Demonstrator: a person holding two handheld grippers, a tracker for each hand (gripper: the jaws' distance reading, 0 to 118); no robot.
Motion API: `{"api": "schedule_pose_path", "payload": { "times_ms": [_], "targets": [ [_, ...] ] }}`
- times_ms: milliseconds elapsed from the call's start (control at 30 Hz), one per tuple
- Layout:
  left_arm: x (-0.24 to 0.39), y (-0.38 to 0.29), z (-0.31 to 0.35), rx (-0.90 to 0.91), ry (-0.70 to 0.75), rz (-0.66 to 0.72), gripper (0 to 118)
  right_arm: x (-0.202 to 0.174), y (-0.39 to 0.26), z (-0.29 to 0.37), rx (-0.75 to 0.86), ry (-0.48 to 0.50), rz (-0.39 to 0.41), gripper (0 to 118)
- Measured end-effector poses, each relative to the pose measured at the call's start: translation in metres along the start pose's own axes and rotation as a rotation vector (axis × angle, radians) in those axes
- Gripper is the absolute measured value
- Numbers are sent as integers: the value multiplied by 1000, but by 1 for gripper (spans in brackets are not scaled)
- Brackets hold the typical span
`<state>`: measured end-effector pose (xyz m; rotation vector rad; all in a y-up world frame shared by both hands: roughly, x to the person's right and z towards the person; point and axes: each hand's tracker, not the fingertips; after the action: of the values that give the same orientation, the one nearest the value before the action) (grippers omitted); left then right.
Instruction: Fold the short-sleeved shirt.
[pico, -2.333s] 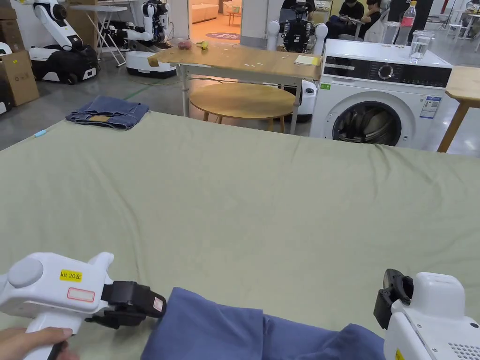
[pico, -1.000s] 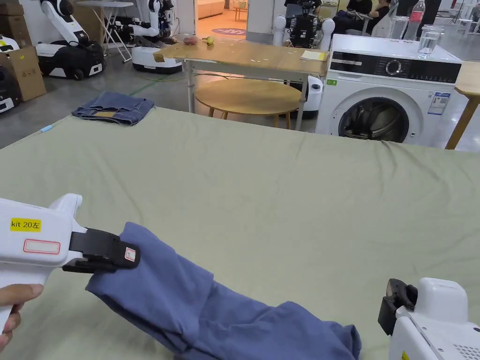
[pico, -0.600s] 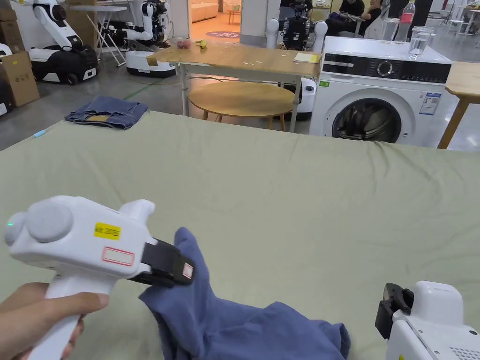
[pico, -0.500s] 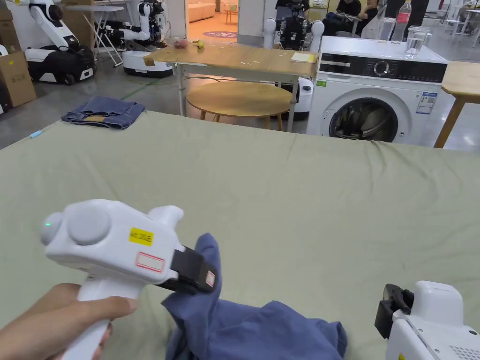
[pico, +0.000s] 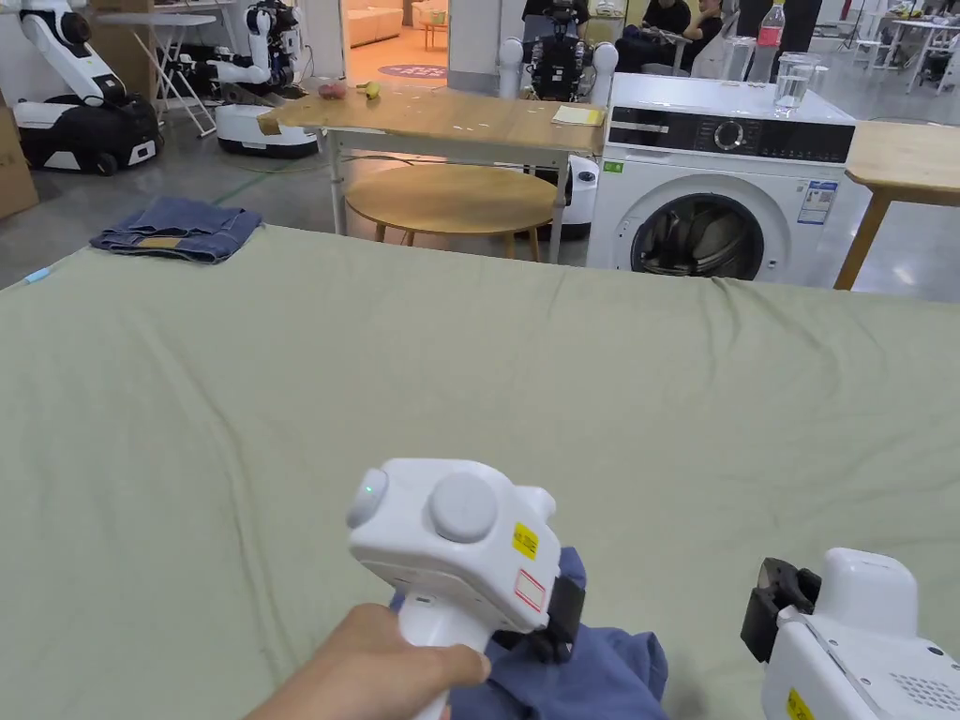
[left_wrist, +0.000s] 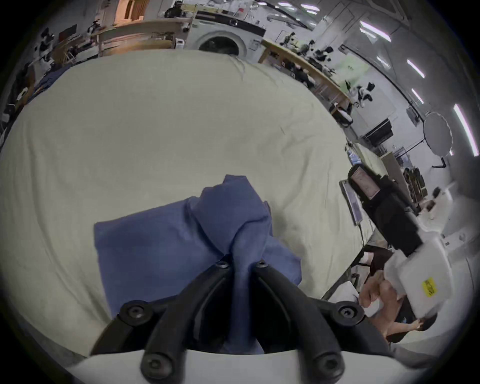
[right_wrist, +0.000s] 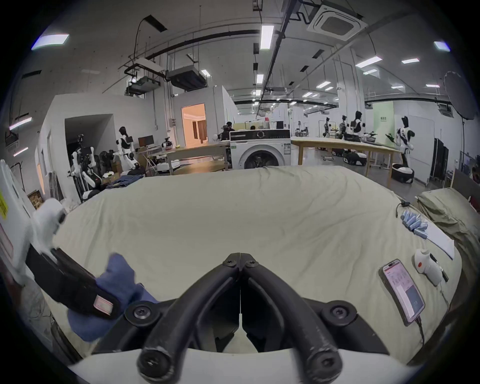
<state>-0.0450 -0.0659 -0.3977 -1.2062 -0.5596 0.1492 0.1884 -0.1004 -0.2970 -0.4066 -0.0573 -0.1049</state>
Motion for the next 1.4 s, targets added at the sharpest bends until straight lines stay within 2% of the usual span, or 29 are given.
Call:
{"api": "schedule_pose_path", "payload": {
  "times_ms": [200, 300, 333, 400, 533, 667, 700, 733, 800, 833, 1033, 1133, 1233, 1400],
  "targets": [
    [1, -7, -36, -46, 12, 52, 4, 3, -2, 0, -14, -2, -11, 0],
    [-13, -7, -41, -49, -111, 138, 33, 3, -3, 0, -16, -4, -12, 0],
    [-17, -7, -40, -56, -159, 167, 38, 4, -2, 0, -16, -5, -12, 0],
    [-18, -8, -33, -47, -161, 146, 43, 4, -1, 0, -15, -10, -12, 0],
    [-18, -7, -5, -5, -222, 89, 43, 4, 1, 1, -10, -10, -9, 0],
    [-28, -7, 12, 83, -255, 105, 43, 3, 3, 1, -13, -6, -4, 0],
    [-30, -8, 9, 86, -246, 97, 42, 3, 4, 2, -13, -5, -3, 0],
    [-32, -8, 3, 82, -233, 92, 35, 3, 4, 2, -13, -4, -1, 0],
    [-37, -9, -18, 53, -214, 109, 7, 3, 6, 2, -12, -5, 2, 0],
    [-42, -11, -31, 8, -241, 136, 2, 3, 8, 2, -10, -5, 4, 0],
    [-42, -26, -83, -38, -383, 190, 1, 4, 14, 4, 3, -10, 15, 0],
    [-45, -30, -100, -33, -334, 201, 0, 3, 16, 3, 2, -11, 24, 0],
    [-46, -35, -101, -7, -350, 212, 0, 2, 16, 4, 6, -10, 26, 0],
    [-36, -32, -89, 9, -309, 165, 0, -4, 13, 2, 19, -4, 27, 0]
  ]
}}
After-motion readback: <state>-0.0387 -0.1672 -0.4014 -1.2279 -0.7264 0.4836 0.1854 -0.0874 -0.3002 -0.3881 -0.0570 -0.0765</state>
